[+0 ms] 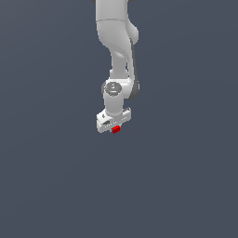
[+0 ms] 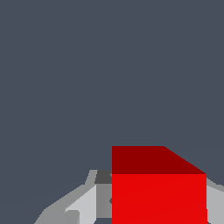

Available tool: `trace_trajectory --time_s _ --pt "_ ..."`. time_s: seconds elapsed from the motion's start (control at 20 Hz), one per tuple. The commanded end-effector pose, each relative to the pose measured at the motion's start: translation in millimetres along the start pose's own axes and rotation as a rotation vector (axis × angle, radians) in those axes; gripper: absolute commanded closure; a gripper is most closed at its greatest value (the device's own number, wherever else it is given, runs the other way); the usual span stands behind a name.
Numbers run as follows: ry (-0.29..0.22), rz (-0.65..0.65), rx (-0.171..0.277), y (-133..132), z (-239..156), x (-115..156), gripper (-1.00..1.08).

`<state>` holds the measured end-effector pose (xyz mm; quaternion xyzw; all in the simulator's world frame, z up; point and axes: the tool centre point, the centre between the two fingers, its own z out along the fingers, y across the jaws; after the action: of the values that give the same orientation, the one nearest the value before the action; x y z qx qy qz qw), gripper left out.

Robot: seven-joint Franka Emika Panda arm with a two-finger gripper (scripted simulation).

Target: Pick up the red cube and move it to a goal position.

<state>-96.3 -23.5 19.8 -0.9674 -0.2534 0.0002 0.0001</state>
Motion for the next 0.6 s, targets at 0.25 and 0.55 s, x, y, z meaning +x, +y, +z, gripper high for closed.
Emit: trace_trajectory --time_s 0.25,0.55 --pt "0.0 0.0 0.0 0.0 -0.2 0.1 1.08" --pt "0.0 0.0 0.0 5.5 -6.2 5.1 1.08"
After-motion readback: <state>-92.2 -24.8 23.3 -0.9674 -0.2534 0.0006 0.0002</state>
